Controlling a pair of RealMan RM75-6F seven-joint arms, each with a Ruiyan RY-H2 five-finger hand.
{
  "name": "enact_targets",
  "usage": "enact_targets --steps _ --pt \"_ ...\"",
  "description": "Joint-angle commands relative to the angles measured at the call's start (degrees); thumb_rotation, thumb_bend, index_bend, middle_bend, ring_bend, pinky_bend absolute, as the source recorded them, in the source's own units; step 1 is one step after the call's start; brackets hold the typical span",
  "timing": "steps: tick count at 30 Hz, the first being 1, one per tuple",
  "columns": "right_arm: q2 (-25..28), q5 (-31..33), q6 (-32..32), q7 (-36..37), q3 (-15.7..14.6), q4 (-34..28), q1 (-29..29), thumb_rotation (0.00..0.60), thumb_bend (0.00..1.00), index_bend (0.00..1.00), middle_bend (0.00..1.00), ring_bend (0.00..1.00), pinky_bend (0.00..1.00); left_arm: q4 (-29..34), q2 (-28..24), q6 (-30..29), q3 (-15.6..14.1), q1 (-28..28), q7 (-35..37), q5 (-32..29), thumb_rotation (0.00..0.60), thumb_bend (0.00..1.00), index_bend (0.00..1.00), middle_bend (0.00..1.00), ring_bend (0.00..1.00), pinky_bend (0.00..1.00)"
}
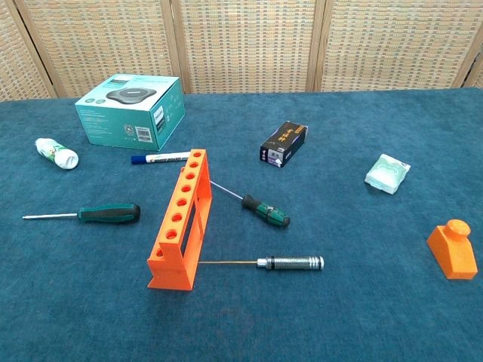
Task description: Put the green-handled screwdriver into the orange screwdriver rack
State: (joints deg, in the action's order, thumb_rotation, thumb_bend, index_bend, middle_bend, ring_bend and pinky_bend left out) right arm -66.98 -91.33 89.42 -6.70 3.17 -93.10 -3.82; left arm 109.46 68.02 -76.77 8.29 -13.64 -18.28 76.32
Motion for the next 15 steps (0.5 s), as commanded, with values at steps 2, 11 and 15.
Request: enact_targets --steps 2,11,15 --pt "0.1 0.0 0.0 0.2 0.0 0.0 0.0 0.6 0.23 0.0 0.0 0.0 0.0 1.2 1.7 4.7 2.0 -4.1 -4.3 -6.2 0.6 0.14 0.33 0.0 0.0 0.0" --pt "0.2 0.2 0.0 0.6 0.1 0.0 0.1 0.6 0.23 0.0 0.0 0.0 0.0 -0.7 7.4 10.3 2.5 -10.7 -14.8 -17.3 0.6 0.15 0.34 0.0 0.0 0.0" --pt "0.5 0.5 0.2 1.3 0.3 0.0 0.2 0.6 0.23 0.0 0.0 0.0 0.0 -2.4 11.1 10.7 2.3 -13.2 -18.7 -21.8 0.6 0.15 0.35 0.0 0.0 0.0"
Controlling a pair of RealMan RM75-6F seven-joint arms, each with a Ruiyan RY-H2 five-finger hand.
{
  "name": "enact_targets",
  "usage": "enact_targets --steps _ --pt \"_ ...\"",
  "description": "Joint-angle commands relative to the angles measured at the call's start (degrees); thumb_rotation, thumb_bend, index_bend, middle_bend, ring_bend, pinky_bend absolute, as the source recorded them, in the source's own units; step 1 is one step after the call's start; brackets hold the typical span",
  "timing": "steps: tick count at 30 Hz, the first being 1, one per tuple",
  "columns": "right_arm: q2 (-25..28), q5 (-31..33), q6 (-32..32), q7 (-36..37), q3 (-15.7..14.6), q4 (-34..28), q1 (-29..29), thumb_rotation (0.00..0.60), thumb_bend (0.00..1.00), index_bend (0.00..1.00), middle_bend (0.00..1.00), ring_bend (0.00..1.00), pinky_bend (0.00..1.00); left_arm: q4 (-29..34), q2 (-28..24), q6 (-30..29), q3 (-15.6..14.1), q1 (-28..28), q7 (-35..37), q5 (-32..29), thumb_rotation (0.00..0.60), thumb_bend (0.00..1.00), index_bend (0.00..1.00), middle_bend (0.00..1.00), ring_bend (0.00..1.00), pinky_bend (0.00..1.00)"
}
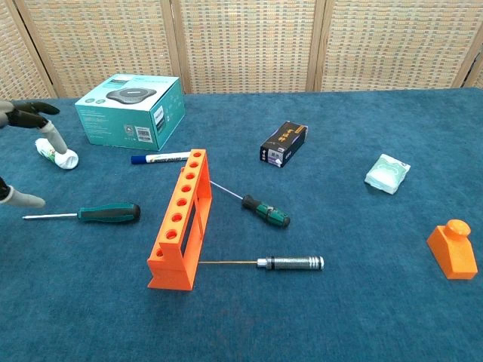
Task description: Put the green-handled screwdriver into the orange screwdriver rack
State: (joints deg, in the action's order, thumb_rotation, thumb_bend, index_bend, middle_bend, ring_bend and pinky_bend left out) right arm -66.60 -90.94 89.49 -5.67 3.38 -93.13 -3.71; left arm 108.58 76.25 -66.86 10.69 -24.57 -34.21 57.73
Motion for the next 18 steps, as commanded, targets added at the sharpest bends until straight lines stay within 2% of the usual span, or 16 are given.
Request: enact_targets --steps 1,7,18 --pt "0.1 0.1 0.1 0.4 0.1 0.0 0.1 0.6 0.23 0.0 0.0 0.0 0.0 -1.9 3.5 0.7 -0.1 -2.8 -3.6 -3.9 0.6 0.15 0.36 0.0 0.0 0.0" --pt "0.5 0.4 0.2 1.4 0.3 0.1 0.1 0.6 0.23 0.0 0.0 0.0 0.0 -6.5 8.3 0.7 -0.1 -6.1 -7.9 -8.8 0.6 0.16 0.37 0.0 0.0 0.0" --pt "0.6 0.5 0.0 2.1 0.3 0.3 0.1 0.6 0.23 0.0 0.0 0.0 0.0 -11.2 11.5 -0.1 0.0 -9.0 -10.3 -12.6 0.6 0.21 0.39 0.0 0.0 0.0"
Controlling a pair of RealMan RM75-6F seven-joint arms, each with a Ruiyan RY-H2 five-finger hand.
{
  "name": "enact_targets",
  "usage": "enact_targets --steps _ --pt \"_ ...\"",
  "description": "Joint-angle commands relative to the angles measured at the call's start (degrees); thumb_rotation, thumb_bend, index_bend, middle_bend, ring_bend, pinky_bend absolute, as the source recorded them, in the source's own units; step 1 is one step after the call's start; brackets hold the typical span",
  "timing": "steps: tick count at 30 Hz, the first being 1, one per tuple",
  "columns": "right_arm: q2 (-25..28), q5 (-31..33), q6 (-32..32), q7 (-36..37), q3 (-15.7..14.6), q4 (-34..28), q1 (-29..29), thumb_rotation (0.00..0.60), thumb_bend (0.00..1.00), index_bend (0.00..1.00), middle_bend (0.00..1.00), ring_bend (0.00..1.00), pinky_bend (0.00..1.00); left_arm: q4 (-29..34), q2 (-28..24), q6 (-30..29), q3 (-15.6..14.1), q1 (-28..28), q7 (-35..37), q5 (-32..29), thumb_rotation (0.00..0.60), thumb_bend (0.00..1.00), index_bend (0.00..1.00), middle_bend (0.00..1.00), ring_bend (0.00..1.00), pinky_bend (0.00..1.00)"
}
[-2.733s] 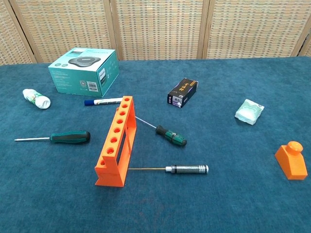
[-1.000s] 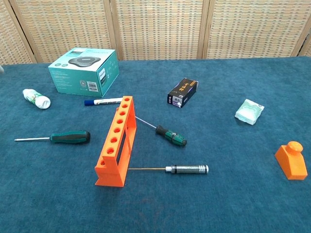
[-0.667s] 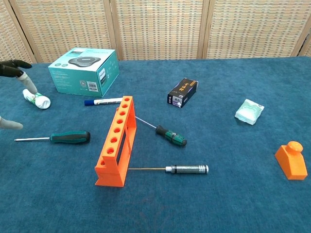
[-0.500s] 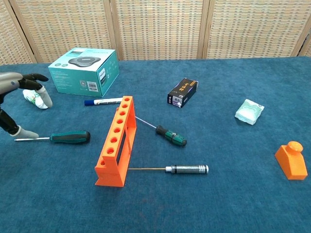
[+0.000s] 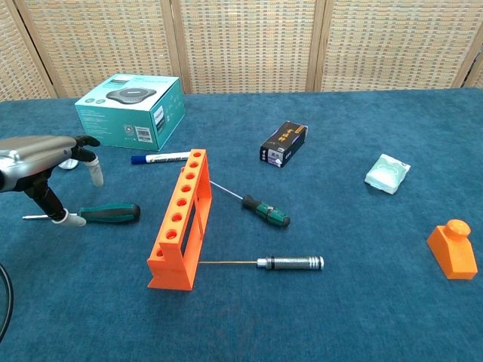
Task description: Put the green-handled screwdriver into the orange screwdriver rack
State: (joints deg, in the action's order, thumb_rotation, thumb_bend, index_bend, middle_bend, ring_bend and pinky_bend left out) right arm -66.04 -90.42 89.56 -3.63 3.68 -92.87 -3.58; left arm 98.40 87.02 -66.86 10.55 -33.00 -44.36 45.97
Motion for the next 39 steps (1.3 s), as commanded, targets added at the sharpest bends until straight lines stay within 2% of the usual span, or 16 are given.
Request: enact_targets --steps 1,10,17,39 --pt "0.0 0.0 -0.1 0.0 0.0 0.0 0.0 0.6 0.23 0.0 0.0 0.0 0.0 -1.5 1.0 0.0 0.1 -0.8 -0.2 -1.1 0.6 0.21 0.39 0.0 0.0 0.0" --pt "0.0 0.0 -0.3 0.2 -0.1 0.0 -0.1 0.6 0.23 0.0 0.0 0.0 0.0 -4.9 2.8 0.5 -0.1 -2.4 -0.5 -3.6 0.6 0.22 0.39 0.0 0.0 0.0" --pt "0.1 0.1 -0.3 0.4 0.0 0.0 -0.1 0.6 0.23 0.0 0.0 0.0 0.0 -8.0 4.4 2.0 0.9 -3.9 0.9 -6.0 0.6 0.23 0.4 0.0 0.0 0.0" --pt "0.1 -0.3 -0.8 0.3 -0.4 -0.2 -0.3 0.6 0.23 0.0 0.0 0.0 0.0 -10.9 7.8 1.9 0.4 -6.6 0.7 -8.2 0.6 0.23 0.43 0.0 0.0 0.0"
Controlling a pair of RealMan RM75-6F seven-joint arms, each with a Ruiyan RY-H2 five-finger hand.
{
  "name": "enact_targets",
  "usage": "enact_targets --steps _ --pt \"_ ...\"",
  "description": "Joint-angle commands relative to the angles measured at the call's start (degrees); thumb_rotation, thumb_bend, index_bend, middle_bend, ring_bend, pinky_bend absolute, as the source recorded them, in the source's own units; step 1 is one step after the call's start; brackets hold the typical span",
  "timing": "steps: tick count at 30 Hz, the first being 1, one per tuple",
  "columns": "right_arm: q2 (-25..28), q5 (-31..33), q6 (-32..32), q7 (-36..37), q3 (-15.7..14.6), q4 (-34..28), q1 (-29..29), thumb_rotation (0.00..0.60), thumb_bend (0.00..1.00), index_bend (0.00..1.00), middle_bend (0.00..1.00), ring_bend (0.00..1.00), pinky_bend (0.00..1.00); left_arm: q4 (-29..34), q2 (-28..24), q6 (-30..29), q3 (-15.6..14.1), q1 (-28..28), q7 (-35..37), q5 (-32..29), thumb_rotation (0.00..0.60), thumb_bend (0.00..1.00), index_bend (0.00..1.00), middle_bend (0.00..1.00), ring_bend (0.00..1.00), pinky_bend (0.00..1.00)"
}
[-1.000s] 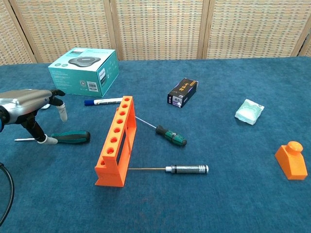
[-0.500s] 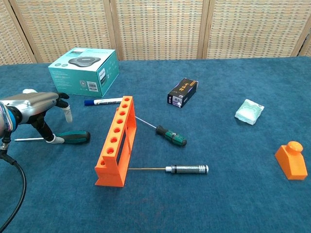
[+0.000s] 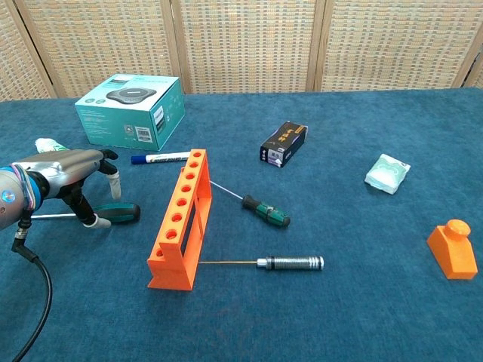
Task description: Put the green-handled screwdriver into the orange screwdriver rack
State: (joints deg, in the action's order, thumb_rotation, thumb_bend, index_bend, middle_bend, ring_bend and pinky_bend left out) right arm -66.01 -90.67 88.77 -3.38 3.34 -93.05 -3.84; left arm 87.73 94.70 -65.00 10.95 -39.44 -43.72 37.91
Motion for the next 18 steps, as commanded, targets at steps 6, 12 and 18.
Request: enact_targets --steps 6,12,18 --pt "0.0 -0.1 -0.1 0.1 -0.1 0.0 0.0 0.6 0.23 0.0 0.0 0.0 0.0 -1.3 1.1 0.1 -0.2 -0.7 -0.2 -0.6 0.6 0.23 0.44 0.01 0.0 0.0" --pt "0.0 -0.3 -0.3 0.1 -0.2 -0.1 -0.1 0.6 0.23 0.0 0.0 0.0 0.0 -2.6 2.4 0.2 -0.5 -1.2 -0.4 -1.0 0.6 0.24 0.51 0.02 0.0 0.0" --pt "0.1 -0.3 -0.2 0.4 -0.2 -0.2 -0.1 0.6 0.23 0.0 0.0 0.0 0.0 -3.4 3.5 -0.7 -0.4 -1.2 0.3 -0.3 0.6 0.26 0.57 0.04 0.0 0.01"
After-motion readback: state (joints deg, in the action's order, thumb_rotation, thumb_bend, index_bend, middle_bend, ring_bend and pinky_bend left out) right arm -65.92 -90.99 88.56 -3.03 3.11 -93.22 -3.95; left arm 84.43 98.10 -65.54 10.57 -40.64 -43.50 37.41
